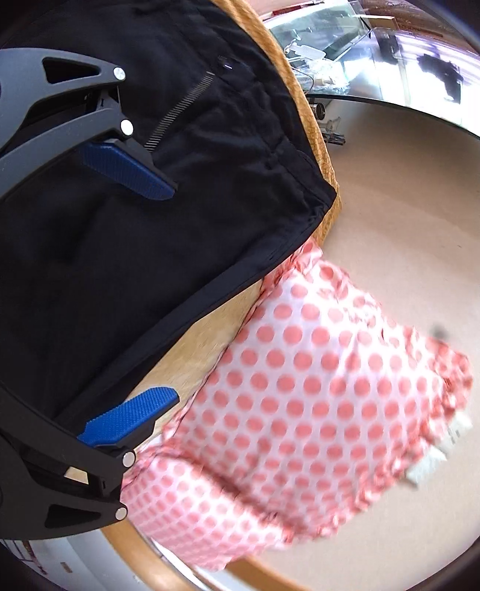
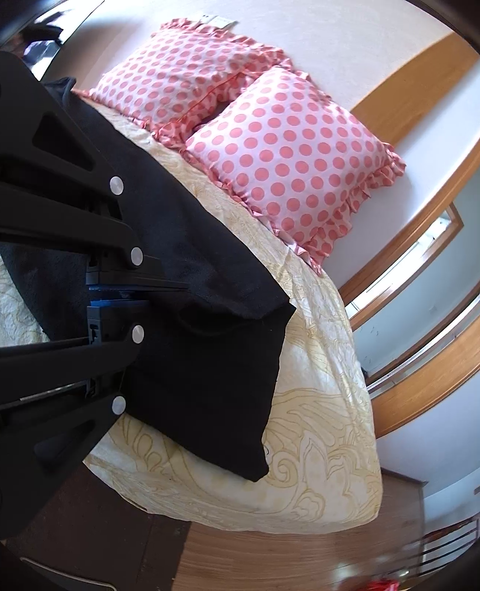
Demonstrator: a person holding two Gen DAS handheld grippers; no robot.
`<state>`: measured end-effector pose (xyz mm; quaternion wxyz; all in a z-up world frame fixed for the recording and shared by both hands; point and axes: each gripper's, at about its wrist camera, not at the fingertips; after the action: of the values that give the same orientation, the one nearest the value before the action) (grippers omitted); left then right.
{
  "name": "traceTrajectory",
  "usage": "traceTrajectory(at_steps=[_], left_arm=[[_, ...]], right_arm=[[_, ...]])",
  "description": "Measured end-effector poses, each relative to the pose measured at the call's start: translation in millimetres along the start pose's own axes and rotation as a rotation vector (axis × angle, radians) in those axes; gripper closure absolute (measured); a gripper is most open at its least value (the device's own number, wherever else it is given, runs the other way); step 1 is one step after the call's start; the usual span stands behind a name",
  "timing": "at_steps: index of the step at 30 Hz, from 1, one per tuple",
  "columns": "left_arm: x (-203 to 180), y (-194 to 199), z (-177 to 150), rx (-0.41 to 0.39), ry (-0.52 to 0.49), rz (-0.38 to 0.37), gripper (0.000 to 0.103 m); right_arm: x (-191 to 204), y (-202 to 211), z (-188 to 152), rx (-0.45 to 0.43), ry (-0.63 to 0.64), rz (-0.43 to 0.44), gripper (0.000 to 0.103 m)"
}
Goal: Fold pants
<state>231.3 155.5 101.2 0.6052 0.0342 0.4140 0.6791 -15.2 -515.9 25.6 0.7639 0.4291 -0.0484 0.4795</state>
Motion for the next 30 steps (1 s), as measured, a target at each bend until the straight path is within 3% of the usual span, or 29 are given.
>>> traceTrajectory(at_steps=[7,13,14,15,16,17,19,23,26,30], left_arm=[[-7,-114,67,0.14,-0.022,0.176,0.003],[21,-165,81,0.228,0.175,0.181,0.037],[26,-168,81,0.233,0.201,0.191,0.05],[29,-168,81,0.231,0.209,0.196,0.072],[33,-165,81,0.223,0.22,0.164,0.09],[38,-160,81,0.219,0.239,0.116,0.095],[44,-141,81,0.194,0.255,0.106,0.096],[40,-84,81,0.128,0.178,0.07,0.097],[39,-15,70,0.057,0.123,0.015,0.097],[40,72,42,-0.05,0.042,0.0,0.097]], right_arm=[[4,-3,0,0.006,0.069,-0.036,0.1],[7,-5,0,0.021,0.082,-0.058,0.1],[6,-5,0,0.022,0.082,-0.058,0.1],[6,-5,0,0.022,0.083,-0.057,0.1],[6,-5,0,0.022,0.083,-0.056,0.1],[6,-5,0,0.021,0.084,-0.056,0.1],[6,-6,0,0.021,0.081,-0.048,0.1],[9,-9,11,0.012,0.077,-0.017,0.1],[14,-5,25,-0.02,0.079,0.022,0.1],[16,8,41,-0.068,0.064,0.063,0.1]])
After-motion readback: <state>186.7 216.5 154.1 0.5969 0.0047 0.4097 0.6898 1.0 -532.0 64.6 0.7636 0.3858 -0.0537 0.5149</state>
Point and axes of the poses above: each gripper's, at about its wrist camera, not at the fingertips, and y roughly against the way its jaws point, x to its left, z to its top
